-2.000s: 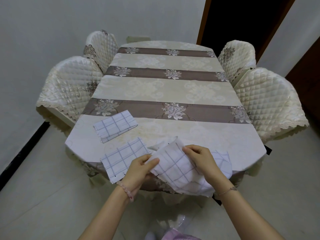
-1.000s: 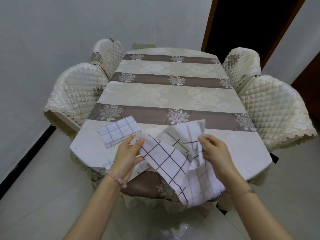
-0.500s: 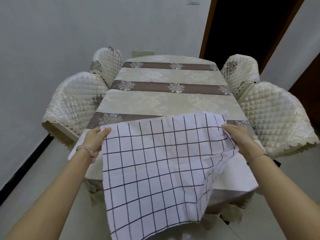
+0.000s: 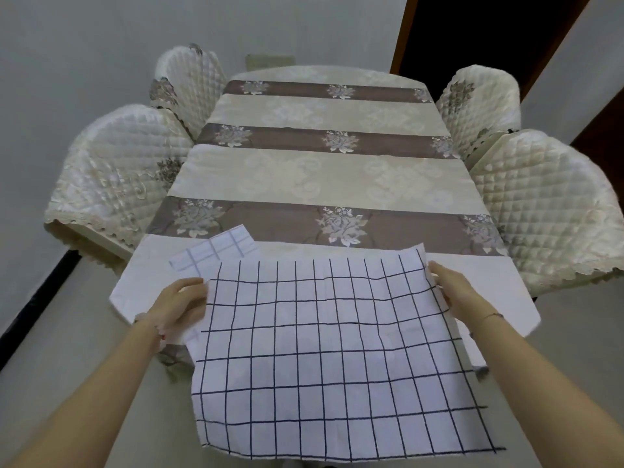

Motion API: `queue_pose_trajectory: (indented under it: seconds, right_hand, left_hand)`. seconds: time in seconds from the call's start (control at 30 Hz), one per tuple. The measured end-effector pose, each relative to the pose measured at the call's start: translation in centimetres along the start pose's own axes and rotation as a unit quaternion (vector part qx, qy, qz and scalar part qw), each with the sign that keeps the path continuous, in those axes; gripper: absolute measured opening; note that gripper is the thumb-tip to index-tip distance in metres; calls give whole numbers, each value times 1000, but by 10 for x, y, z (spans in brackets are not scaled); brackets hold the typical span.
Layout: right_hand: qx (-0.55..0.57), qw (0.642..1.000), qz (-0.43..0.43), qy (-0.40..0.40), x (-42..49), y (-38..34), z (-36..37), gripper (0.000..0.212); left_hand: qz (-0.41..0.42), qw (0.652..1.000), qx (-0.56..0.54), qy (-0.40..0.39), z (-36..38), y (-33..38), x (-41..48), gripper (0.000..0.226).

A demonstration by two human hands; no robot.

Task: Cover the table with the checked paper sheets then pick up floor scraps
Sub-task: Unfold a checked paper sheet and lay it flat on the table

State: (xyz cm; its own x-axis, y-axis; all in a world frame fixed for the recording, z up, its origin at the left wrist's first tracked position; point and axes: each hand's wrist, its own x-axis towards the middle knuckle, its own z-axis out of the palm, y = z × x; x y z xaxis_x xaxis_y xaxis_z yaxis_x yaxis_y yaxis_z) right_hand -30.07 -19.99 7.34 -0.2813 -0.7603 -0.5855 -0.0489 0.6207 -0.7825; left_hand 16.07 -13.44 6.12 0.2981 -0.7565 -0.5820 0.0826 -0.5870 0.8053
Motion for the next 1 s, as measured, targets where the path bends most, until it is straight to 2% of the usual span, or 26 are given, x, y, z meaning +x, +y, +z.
queue_pose_trajectory:
  seconds: [0.13,0.27,0.37,0.43,0.5,0.57,0.63,0.93,1.0]
  right_hand:
    - [-63,998,-21,11,-7,17,-22,33]
    - [-162,986,-42,-6,-24,47,-36,40]
    - [-178,983,-47,-7,-33,63,-36,16]
    - [-196,979,-51,-4,-34,70,-35,12]
    - [-182,982,-49,10,-39,72,-34,13]
    - [-151,987,-55,21,-46,72,-33,28]
    - [-130,989,-67,27,-55,71,-35,34]
    - [-16,991,-125,51,-87,66,-66,4]
    - [6,989,-136,63,-97,60,-73,8]
  left_hand:
    - [11,999,42,-6,-1,-13,-31,29]
    - [3,993,116,5,-2,-30,-44,29]
    - [13,988,151,11,3,-41,-47,35]
    - [21,986,164,33,7,-44,-51,42]
    - [25,985,163,50,10,-44,-54,43]
    - [41,987,145,51,12,-44,-57,35]
    - [66,989,125,54,12,-40,-66,25]
    - [133,991,20,13,9,-9,-99,18]
    - [155,988,7,1,10,0,-103,18]
